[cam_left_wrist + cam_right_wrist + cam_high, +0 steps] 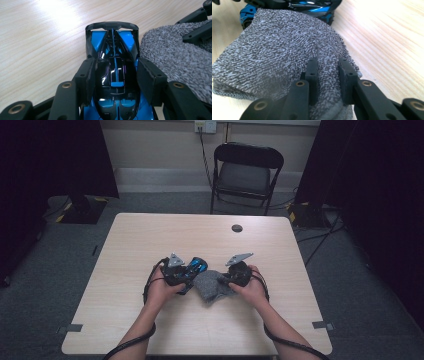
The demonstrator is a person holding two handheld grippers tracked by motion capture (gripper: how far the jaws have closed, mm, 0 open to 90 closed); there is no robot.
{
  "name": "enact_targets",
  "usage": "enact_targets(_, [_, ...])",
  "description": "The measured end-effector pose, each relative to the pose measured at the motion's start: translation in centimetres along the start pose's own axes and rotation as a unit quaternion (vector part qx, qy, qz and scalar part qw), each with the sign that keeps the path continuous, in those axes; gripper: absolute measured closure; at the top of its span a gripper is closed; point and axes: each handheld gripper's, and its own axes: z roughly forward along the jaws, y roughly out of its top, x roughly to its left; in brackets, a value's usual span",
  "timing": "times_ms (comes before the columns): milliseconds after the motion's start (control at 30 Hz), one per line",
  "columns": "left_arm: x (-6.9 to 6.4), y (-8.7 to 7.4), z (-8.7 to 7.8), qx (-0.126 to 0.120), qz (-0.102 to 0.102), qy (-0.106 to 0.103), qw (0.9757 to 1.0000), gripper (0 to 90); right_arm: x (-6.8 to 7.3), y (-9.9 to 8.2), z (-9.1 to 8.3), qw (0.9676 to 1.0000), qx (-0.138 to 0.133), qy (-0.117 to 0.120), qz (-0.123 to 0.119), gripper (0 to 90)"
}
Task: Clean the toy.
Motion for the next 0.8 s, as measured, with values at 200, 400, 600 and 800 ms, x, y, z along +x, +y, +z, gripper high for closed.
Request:
enact_targets(200, [0.0,-0.1,0.0,-0.002,-0.001,0.0,1.0,49.7,-0.7,0.0,-0.3,0.9998,0.0,-0.021,0.007,72.7])
enact_targets(400, [0.0,0.0,0.0,-0.001,0.001,0.0,1.0,49.7,-1.4,-0.3,-0.5,0.9993,-0.006,-0.027,0.026,72.7])
enact_targets(600, [0.1,0.0,-0.1,0.0,0.004,0.0,1.0,49.8,-1.7,-0.4,-0.7,0.9987,-0.011,-0.033,0.037,72.7])
enact_targets(800, [0.1,-0.1,-0.1,-0.002,-0.004,-0.003,1.0,49.9,-2.3,-0.7,-0.8,0.9974,-0.021,-0.038,0.057,72.2])
